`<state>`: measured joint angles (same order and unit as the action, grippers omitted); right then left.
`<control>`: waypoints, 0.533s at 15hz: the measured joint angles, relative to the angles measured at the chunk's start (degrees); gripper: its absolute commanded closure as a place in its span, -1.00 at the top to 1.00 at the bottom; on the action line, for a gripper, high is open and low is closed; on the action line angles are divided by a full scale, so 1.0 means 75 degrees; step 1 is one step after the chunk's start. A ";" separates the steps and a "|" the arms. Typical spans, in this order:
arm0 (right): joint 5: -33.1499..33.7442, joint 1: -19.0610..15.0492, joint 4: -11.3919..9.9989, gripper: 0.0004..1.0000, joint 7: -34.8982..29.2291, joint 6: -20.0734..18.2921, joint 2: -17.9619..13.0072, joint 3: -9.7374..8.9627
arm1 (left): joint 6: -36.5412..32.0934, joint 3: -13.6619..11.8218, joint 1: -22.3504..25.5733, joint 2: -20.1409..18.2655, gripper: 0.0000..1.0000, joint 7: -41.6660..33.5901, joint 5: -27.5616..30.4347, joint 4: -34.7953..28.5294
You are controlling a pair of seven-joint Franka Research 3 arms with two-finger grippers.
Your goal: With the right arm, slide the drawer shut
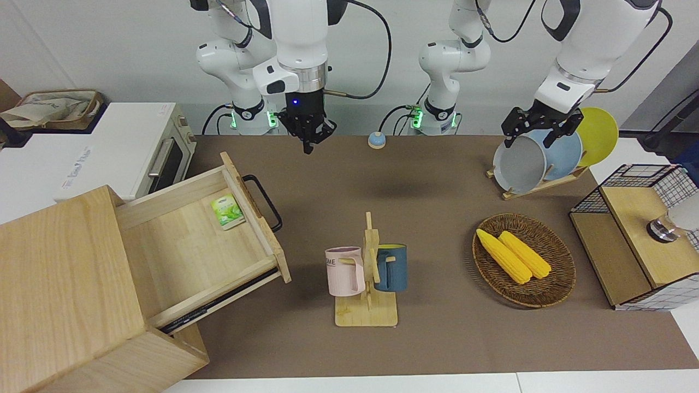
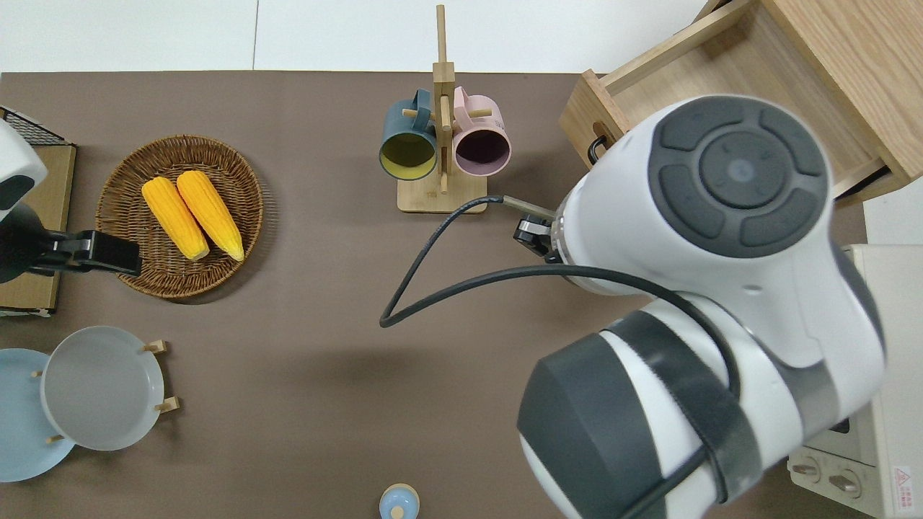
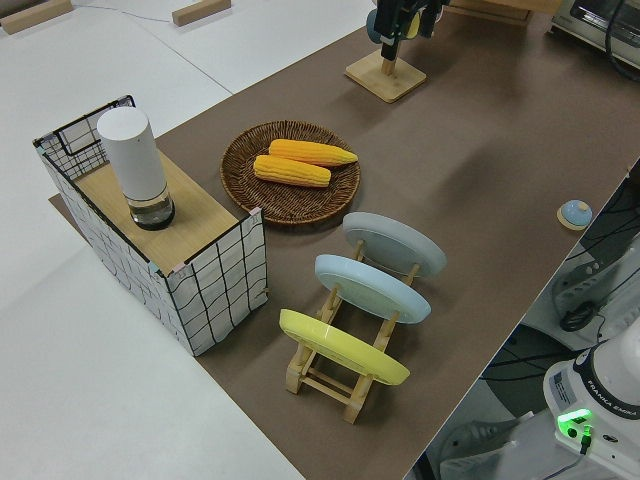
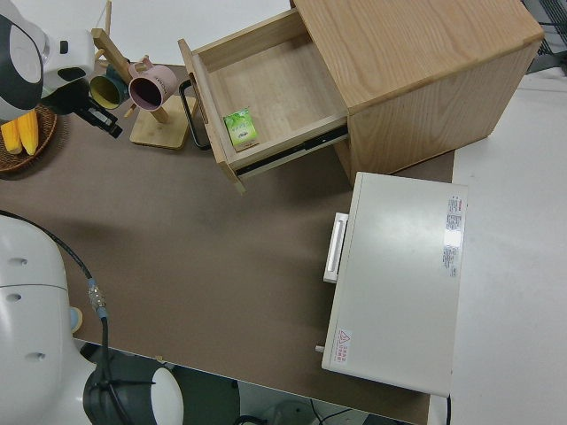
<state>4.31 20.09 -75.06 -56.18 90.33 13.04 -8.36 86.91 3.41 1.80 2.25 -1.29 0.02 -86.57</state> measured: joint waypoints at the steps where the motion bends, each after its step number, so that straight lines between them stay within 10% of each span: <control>1: -0.0143 0.0008 -0.0002 -1.00 -0.0379 0.0070 0.0092 -0.0030 | 0.0000 0.0000 0.0000 0.0000 0.99 0.0000 0.0000 0.0000; 8: -0.0711 -0.0023 -0.0081 -1.00 -0.2007 0.0278 0.0648 0.0003 | 0.0000 0.0000 0.0000 0.0000 0.99 0.0000 0.0000 0.0000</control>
<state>-1.03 19.92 -75.67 -71.24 92.42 17.91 -8.33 86.91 3.41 1.80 2.25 -1.29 0.02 -86.57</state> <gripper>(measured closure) 0.991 0.004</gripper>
